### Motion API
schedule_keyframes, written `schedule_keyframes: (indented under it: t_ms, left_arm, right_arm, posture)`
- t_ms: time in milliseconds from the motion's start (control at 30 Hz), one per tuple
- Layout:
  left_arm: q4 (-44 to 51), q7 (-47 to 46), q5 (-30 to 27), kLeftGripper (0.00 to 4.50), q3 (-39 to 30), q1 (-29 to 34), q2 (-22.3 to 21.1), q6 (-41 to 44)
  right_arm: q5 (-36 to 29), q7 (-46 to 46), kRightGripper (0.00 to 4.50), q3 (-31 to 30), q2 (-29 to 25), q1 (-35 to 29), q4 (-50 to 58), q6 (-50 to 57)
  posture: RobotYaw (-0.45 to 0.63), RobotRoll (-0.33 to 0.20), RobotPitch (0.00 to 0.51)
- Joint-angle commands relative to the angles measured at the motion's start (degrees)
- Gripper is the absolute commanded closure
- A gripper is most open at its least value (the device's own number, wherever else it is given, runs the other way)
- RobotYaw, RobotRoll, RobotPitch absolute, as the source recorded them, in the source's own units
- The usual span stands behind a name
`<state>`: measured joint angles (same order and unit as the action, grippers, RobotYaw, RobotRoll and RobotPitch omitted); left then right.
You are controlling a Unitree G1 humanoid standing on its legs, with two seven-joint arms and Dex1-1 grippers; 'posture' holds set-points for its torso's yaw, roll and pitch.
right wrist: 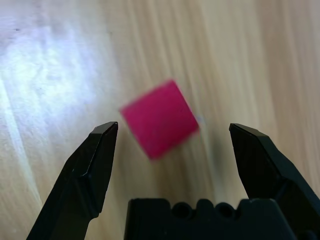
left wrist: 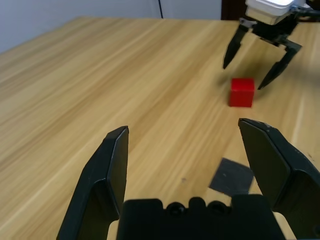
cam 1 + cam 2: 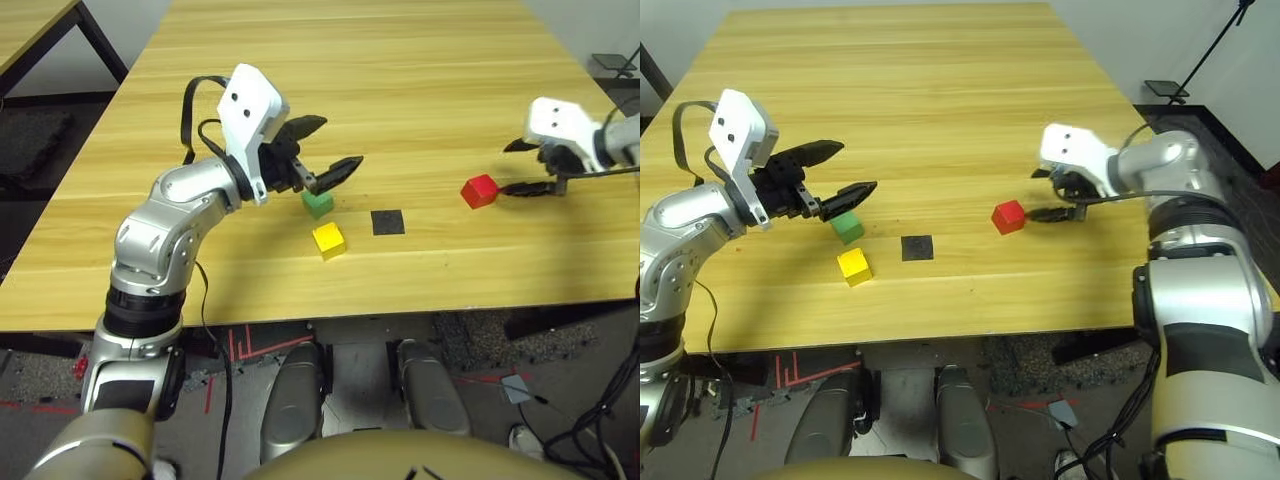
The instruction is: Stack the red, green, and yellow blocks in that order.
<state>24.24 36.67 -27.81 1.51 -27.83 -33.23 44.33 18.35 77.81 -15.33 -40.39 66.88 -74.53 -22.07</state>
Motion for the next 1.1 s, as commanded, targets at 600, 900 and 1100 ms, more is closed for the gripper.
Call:
schedule_keyframes:
  t_ms: [600,900,1100]
  left_arm:
    - [10.68,-4.98,-3.47,0.00,-2.34,6.30,-1.57,9.80]
    - [7.80,-4.91,-2.31,0.00,0.62,2.72,-1.41,10.65]
    - [7.24,-5.89,-1.80,0.00,2.14,2.22,-0.30,10.93]
  right_arm:
    - [5.21,0.89,2.42,-2.98,5.81,3.95,-2.28,1.21]
    - [3.35,14.15,2.42,-5.53,13.43,2.82,17.13,19.07]
    - [3.76,14.68,2.42,-9.23,14.21,-3.49,35.96,32.48]
  posture:
    - [0.45,-0.162,0.095]
    - [0.44,-0.194,0.101]
    - [0.45,-0.209,0.107]
